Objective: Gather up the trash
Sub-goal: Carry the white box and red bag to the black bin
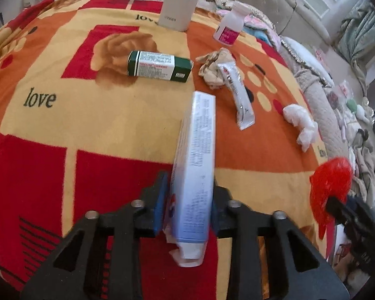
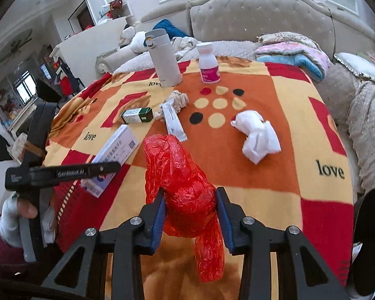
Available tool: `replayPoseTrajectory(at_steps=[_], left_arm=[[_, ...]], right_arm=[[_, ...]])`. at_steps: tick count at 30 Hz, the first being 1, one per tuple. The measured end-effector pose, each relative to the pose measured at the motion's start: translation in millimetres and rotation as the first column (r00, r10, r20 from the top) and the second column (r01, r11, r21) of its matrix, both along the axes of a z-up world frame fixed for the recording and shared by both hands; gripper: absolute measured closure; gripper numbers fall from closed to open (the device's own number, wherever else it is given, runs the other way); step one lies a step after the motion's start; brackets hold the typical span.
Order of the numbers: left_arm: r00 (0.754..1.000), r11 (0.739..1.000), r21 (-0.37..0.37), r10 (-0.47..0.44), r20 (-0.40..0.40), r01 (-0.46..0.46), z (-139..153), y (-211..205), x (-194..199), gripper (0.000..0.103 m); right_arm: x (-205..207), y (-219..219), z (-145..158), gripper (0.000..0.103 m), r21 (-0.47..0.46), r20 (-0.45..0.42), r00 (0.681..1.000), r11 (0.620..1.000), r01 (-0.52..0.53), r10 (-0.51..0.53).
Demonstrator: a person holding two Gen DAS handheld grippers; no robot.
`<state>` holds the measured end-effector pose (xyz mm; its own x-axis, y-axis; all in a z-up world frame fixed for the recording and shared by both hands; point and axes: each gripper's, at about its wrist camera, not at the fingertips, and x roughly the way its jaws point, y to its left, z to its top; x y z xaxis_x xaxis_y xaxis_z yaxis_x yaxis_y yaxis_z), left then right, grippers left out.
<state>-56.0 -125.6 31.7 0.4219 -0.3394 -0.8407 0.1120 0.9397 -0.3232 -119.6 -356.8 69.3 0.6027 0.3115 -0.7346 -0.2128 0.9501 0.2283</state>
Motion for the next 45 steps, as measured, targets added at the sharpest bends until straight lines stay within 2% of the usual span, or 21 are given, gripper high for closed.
replayPoseTrajectory(at_steps=[7, 19, 28, 38, 45], left_arm=[[0.998, 0.999, -0.032, -0.042, 0.052, 0.044, 19.4, -10.4, -9.1, 0.087], [0.985, 0.99, -0.009, -0.142, 0.098, 0.143, 39.9, -67.4, -29.1, 0.087], [0.961, 0.969, 0.027, -0.246, 0.123, 0.245, 45.4, -123.7, -44.6, 0.087], [0.939, 0.947, 0.051, -0.322, 0.122, 0.318, 43.9, -167.9, -54.2, 0.087], [0.92, 0.926, 0.047, -0.377, 0.11, 0.374, 42.0, -202.2, -58.7, 0.087]], right_arm=[[-9.4, -9.7, 4.0, 0.066, 0.004, 0.014, 1.0, 1.0, 0.02, -0.02], [-28.3, -49.0, 8.8, 0.066, 0.021, 0.031, 0.994, 0.994, 0.103, -0.103], [-44.9, -92.1, 5.9, 0.066, 0.031, 0.024, 0.98, 0.98, 0.194, -0.195], [-60.0, -128.3, 2.4, 0.066, 0.037, 0.018, 0.964, 0.964, 0.265, -0.266], [-70.1, -160.8, -0.6, 0.066, 0.041, 0.011, 0.943, 0.942, 0.332, -0.333]])
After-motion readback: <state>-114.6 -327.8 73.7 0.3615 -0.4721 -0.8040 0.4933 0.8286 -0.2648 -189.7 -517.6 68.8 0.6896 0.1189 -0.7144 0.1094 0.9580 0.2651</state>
